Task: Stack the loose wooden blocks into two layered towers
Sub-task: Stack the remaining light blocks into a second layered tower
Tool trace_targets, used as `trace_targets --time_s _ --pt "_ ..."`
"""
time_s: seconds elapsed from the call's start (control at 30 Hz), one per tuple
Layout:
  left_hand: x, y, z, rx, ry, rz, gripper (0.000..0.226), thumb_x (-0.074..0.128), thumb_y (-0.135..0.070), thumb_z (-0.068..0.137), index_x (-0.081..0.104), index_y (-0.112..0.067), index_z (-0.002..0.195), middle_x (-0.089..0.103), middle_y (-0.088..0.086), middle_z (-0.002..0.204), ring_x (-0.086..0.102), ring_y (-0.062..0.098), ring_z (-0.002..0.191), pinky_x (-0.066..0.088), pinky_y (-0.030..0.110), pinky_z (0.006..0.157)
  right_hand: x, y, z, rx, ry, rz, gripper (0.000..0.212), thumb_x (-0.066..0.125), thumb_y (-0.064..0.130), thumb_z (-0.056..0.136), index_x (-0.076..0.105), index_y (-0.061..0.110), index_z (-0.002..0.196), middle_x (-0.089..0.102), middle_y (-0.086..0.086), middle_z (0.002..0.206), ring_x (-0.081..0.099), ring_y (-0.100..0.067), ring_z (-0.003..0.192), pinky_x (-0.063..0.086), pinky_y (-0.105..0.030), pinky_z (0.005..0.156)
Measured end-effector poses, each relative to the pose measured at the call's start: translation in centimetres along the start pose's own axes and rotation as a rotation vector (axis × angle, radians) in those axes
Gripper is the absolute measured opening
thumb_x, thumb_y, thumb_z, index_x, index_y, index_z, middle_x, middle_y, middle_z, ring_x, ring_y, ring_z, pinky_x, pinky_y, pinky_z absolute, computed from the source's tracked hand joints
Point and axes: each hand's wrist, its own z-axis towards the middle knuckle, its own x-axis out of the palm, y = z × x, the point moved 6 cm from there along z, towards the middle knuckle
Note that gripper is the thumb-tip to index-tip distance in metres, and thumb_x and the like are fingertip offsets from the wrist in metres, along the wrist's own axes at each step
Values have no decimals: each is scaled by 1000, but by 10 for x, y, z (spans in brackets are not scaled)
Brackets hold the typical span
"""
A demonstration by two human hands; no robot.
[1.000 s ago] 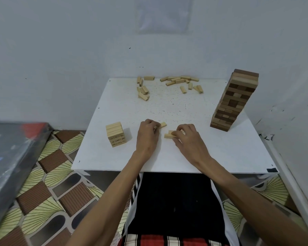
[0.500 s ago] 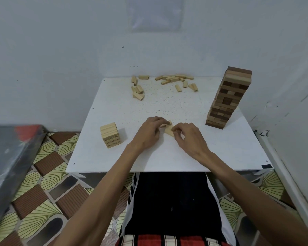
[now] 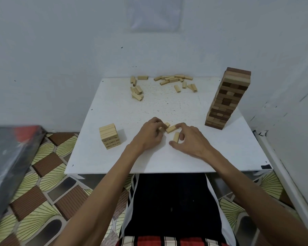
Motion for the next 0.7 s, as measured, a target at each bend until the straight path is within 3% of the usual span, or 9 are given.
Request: trace_targets --time_s 0.13,0.27,0.37,0.47,0.57,0.7 --pt "-4 -6 2 -13 77 -20 32 54 -9 88 76 -14 110 66 5 106 62 20 87 48 28 81 -4 -8 15 23 44 196 69 86 42 81 52 21 137 69 6 87 59 -5 81 47 -27 73" --pt "-9 0 -1 -65 32 -74 50 57 -19 80 60 -17 130 62 -4 110 54 15 92 44 26 83 -12 -22 26 -5 110 140 83 88 49 76 46 27 145 65 11 99 54 -4 93 41 -23 78" --pt "-4 3 3 -104 149 55 72 73 -30 82 45 -20 148 59 -5 118 50 17 106 46 36 92 -15 -28 35 -48 135 99 82 86 51 77 51 26 148 62 15 104 50 0 97 37 -19 78" --pt "-1 5 13 -134 232 25 86 80 -36 81 39 -19 154 62 -9 114 54 14 101 46 33 89 -14 -27 44 -71 130 128 76 86 55 75 60 28 141 63 16 103 52 -4 99 39 -20 79" --pt "-1 10 25 -131 246 28 70 82 -39 82 54 -20 143 63 -11 107 56 13 97 42 28 83 -12 -28 49 -117 118 102 61 82 54 79 65 36 134 60 16 105 52 -7 102 42 -27 84" --pt "-3 16 32 -100 213 -1 53 85 -42 79 66 -24 125 63 -11 99 57 10 91 38 24 73 -11 -28 52 -135 119 101 54 80 52 83 65 37 133 54 15 111 49 -3 109 38 -22 85"
